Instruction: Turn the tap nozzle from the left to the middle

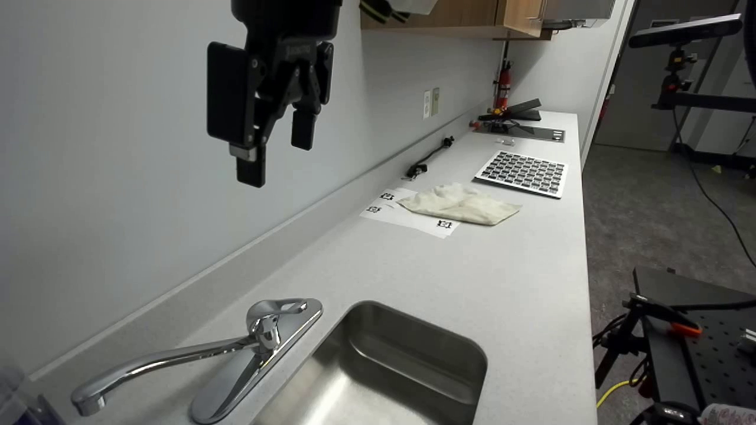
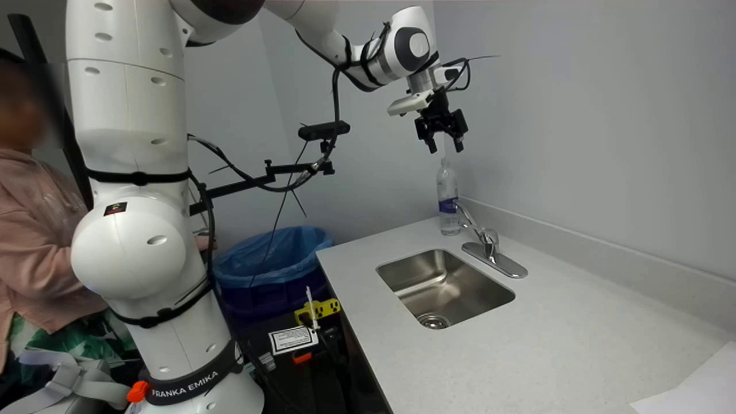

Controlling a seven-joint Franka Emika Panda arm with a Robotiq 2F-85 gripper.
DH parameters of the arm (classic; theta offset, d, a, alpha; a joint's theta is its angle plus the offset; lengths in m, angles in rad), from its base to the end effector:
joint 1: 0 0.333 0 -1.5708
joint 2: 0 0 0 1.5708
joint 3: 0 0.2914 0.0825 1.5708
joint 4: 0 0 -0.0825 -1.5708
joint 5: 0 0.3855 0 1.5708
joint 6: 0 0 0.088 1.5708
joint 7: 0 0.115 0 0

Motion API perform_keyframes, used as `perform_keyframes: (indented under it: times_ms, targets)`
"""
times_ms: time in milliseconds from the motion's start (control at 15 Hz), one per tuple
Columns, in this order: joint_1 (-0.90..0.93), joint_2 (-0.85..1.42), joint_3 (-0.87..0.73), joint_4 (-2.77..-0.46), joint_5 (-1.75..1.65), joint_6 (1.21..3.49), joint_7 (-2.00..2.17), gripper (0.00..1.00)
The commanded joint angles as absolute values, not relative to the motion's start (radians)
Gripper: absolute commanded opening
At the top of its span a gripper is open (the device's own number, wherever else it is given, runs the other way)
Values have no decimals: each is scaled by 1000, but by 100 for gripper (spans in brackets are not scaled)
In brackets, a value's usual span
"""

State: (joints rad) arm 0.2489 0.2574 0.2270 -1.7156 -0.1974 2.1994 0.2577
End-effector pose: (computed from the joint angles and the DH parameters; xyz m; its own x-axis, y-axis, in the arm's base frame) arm 0.5881 0.2824 0.4307 0.9220 0.2953 0.2506 0.2889 -0.9553 0.0627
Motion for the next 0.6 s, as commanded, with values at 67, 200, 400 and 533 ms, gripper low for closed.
perform_keyframes:
  times_ms: [67, 200, 400, 533]
  targets:
    - [269, 261, 207, -1704, -191, 2196, 254, 100]
    - [269, 261, 207, -1701, -191, 2195, 254, 100]
    - [269, 261, 207, -1701, -191, 2195, 254, 100]
    - [266, 288, 207, -1674, -185, 2189, 234, 100]
